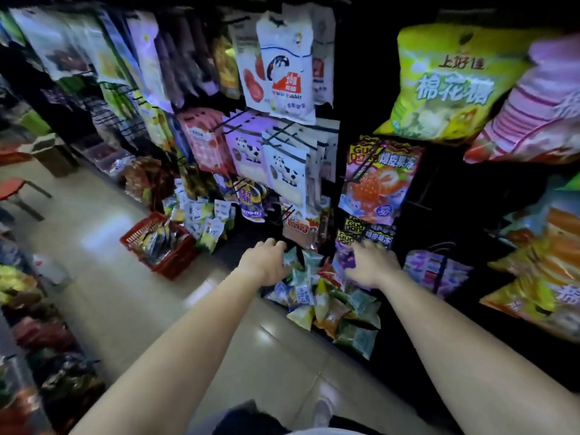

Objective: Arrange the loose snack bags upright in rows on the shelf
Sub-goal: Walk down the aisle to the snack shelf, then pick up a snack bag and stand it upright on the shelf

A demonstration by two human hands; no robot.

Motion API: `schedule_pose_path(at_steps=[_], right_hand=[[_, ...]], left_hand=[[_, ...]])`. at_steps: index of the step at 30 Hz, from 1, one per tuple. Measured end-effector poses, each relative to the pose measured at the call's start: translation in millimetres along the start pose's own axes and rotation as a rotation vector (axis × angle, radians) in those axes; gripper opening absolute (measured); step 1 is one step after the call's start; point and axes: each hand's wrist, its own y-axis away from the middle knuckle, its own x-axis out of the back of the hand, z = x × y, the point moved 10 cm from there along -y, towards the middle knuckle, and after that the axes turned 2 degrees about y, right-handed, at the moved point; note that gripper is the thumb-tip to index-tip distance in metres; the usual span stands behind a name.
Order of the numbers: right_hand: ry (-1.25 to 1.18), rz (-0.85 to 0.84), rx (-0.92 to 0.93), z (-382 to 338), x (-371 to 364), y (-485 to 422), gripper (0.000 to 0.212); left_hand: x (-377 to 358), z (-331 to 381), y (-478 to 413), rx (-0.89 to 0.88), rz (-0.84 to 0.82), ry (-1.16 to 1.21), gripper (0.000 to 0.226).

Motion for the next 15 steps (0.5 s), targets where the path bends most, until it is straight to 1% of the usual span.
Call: schedule_pose_path(at_steps=[5,10,15], right_hand=[[-0.093,0.0,-0.173,53.0,1.6,-5.0,0.077],[-0.183,0.04,-0.351,105.9,1.7,8.5,0.075],[-0.277,0.053,-0.542,127.6,-7.1,31.0,0.081]], left_hand=[[5.3,57.1,-54.3,-0.172,-0.061,-0.056,0.069],[2.6,129.6,-88.7,-0.391,-0.098,-0.162,0.064],[-11.5,184.2,-105.7,-0.627,-0.188,-0.238,0.068]])
